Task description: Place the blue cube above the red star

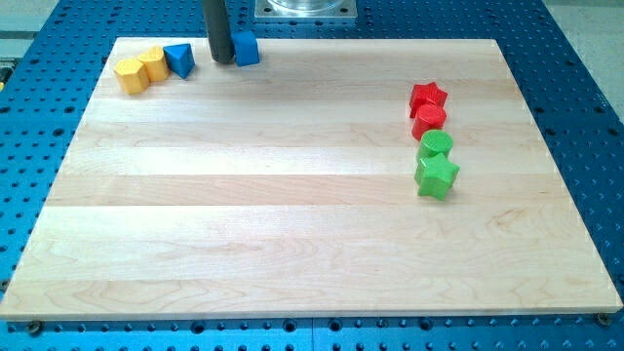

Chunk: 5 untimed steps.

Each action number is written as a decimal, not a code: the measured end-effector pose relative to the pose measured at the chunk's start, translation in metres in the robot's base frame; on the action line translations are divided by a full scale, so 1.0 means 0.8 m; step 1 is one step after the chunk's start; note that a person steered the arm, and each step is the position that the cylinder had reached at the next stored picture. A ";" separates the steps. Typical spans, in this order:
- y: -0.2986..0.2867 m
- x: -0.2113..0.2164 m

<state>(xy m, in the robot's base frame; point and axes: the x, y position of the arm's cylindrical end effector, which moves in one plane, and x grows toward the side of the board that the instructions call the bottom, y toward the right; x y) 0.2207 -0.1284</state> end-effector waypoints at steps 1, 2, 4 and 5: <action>0.005 -0.016; 0.078 0.007; 0.109 0.043; 0.146 0.063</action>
<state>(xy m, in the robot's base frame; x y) 0.2710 -0.0115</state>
